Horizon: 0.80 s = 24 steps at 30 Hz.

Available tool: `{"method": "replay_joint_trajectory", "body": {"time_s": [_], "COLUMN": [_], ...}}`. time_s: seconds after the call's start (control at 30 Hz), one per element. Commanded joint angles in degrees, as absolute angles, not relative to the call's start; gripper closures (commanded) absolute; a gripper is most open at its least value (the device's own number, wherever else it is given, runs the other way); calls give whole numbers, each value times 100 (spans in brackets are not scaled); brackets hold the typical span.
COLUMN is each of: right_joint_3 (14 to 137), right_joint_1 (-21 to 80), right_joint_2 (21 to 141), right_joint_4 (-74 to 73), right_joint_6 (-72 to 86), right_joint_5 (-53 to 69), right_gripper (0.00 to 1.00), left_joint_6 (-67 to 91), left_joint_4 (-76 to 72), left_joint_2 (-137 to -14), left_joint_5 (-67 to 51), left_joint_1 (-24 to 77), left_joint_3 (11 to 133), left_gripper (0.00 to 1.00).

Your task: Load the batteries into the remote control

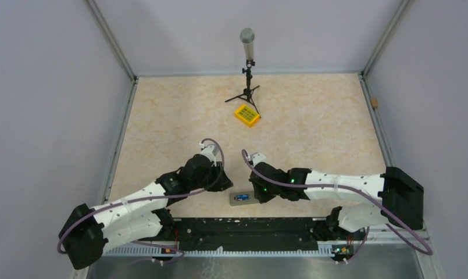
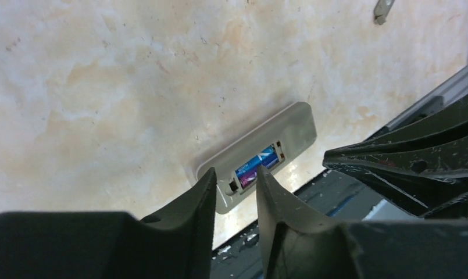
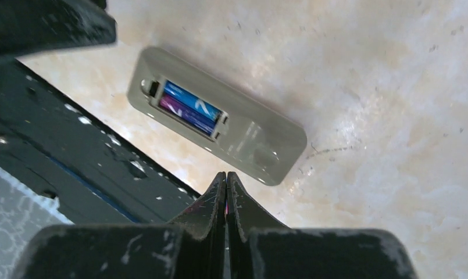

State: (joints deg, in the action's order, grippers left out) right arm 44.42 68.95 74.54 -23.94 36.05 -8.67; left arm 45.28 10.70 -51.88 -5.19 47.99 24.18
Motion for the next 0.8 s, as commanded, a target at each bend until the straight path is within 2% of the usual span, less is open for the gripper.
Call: {"method": "replay_joint_trajectory", "body": {"time_s": [0.0, 0.23, 0.37, 0.77], "right_joint_3": [4118, 3623, 3451, 3302], "right_joint_1": [6944, 6982, 7029, 7084], "right_joint_2": [7229, 7088, 7109, 7487], "right_joint_4": [-2301, -1995, -1872, -1368], "right_joint_6": [3774, 3971, 4024, 4098], "right_joint_5": [-663, -399, -300, -226], "right_gripper": [100, 100, 100, 100], "left_joint_6": [4203, 4105, 4118, 4153], "left_joint_4": [960, 667, 470, 181], "left_joint_2": [-5733, -6725, -7179, -7770], "left_joint_5": [-341, -575, -752, -918], "left_joint_1": [4791, 4790, 4794, 4790], "left_joint_3": [2829, 3104, 3138, 3017], "left_gripper": [72, 91, 99, 100]}}
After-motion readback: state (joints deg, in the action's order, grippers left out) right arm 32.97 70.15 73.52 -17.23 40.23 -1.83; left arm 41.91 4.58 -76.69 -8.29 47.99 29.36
